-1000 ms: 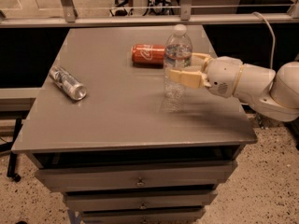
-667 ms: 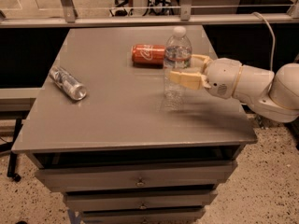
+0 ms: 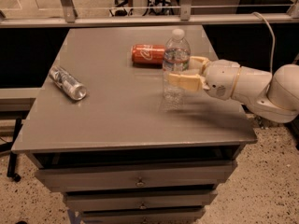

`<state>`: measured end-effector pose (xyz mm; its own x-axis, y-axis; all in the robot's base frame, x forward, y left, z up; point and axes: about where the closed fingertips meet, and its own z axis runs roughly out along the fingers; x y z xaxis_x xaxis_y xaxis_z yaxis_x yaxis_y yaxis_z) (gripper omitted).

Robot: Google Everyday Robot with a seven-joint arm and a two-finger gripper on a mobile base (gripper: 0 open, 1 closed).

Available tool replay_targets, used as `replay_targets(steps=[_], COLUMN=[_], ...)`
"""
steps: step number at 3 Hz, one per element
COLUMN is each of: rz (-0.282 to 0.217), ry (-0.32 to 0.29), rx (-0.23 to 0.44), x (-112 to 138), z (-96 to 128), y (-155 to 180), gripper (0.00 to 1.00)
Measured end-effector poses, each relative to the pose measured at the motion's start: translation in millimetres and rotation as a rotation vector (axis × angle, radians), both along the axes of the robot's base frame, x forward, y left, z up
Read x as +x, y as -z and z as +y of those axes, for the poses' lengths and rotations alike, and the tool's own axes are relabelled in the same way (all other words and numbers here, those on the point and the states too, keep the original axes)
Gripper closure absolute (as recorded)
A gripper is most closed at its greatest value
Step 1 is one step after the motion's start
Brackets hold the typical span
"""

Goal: Place water bottle upright

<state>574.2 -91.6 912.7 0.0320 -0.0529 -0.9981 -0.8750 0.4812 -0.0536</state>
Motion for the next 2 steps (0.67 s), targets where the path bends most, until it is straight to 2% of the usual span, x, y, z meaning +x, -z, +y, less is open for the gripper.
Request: replay_targets(steps=[1, 2], rz=[0.001, 0.003], ry=[-0.002, -0.004], rx=[0.000, -0.001], x=[-0.1, -0.2], z=[0.5, 1.2], y=[1.4, 2.7], gripper=[0.17, 0.00])
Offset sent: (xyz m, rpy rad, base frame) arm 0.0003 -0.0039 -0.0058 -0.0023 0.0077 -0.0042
